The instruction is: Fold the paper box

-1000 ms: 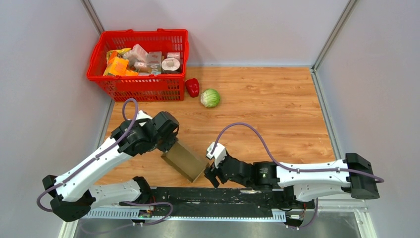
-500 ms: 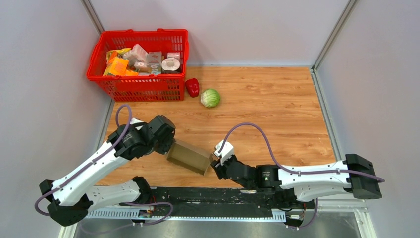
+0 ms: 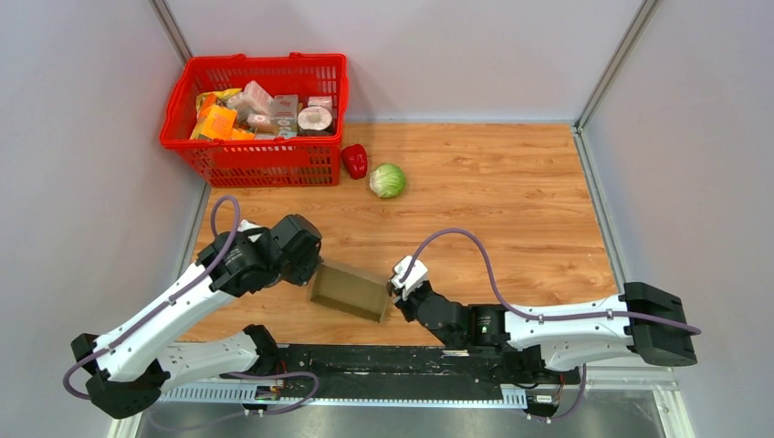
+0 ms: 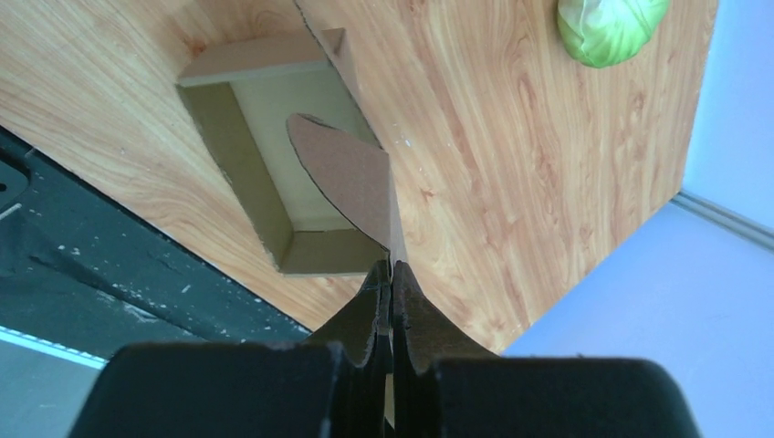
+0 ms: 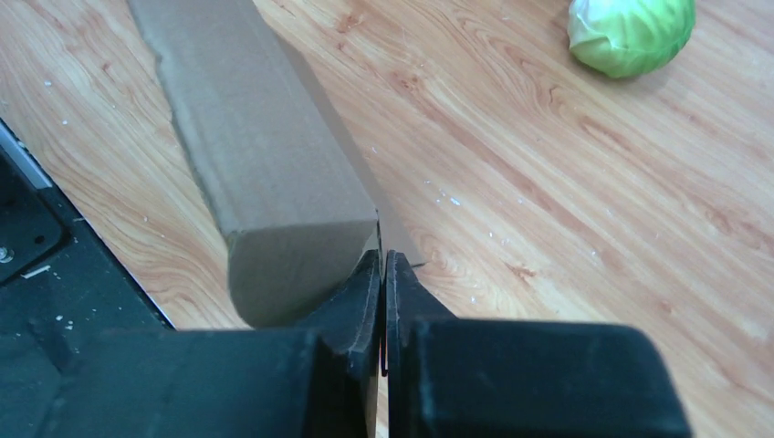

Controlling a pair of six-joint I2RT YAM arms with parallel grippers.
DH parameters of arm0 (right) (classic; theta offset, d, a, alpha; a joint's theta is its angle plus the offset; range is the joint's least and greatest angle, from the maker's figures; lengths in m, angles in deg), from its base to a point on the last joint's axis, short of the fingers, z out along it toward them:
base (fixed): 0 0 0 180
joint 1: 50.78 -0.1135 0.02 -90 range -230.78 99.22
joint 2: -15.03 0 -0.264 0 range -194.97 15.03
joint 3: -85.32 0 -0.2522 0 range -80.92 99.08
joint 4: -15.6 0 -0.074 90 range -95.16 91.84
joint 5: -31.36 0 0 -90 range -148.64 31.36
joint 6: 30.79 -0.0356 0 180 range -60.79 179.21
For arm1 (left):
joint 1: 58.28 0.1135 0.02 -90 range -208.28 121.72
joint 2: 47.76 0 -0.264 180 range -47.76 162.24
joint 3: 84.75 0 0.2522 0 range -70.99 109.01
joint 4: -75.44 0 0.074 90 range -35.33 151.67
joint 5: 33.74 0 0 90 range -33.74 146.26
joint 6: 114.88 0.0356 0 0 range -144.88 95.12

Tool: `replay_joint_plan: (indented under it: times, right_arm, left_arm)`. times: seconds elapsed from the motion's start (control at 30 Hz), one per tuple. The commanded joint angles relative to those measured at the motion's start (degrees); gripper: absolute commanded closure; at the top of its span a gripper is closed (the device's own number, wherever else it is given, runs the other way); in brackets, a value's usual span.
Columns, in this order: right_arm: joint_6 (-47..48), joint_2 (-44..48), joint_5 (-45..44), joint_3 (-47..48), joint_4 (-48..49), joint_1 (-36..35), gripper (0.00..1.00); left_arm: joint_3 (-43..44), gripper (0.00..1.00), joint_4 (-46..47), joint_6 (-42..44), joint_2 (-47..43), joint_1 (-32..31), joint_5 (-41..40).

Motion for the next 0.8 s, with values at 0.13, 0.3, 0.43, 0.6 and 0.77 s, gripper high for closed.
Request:
replay_joint_plan:
  times: [0.13, 0.3, 0.43, 0.6, 0.77]
  right_arm:
    - [-2.0, 1.9, 11.2, -0.2, 0.4, 6.4, 1.0]
    - [-1.9, 4.5, 27.0, 0.2, -7.0, 13.7, 1.0]
    - [-2.5, 3.8, 34.9, 1.5, -9.6, 20.9, 1.0]
    - [-0.1, 1.3, 41.9, 4.1, -14.1, 24.7, 1.0]
    - [-1.7, 0.8, 46.4, 5.8, -16.5, 29.8, 1.0]
  left_arm:
    - [-6.6, 0.25, 4.0, 5.9, -8.4, 0.3, -5.3]
    - [-16.7, 0.24, 17.8, 38.4, -21.5, 0.3, -17.1]
    - [-26.8, 0.2, 21.7, 55.4, -39.3, 0.3, -21.1]
    - [-40.6, 0.12, 33.5, 71.0, -57.6, 0.3, -16.0]
    - [-42.8, 0.14, 40.4, 76.8, -52.1, 0.3, -9.6]
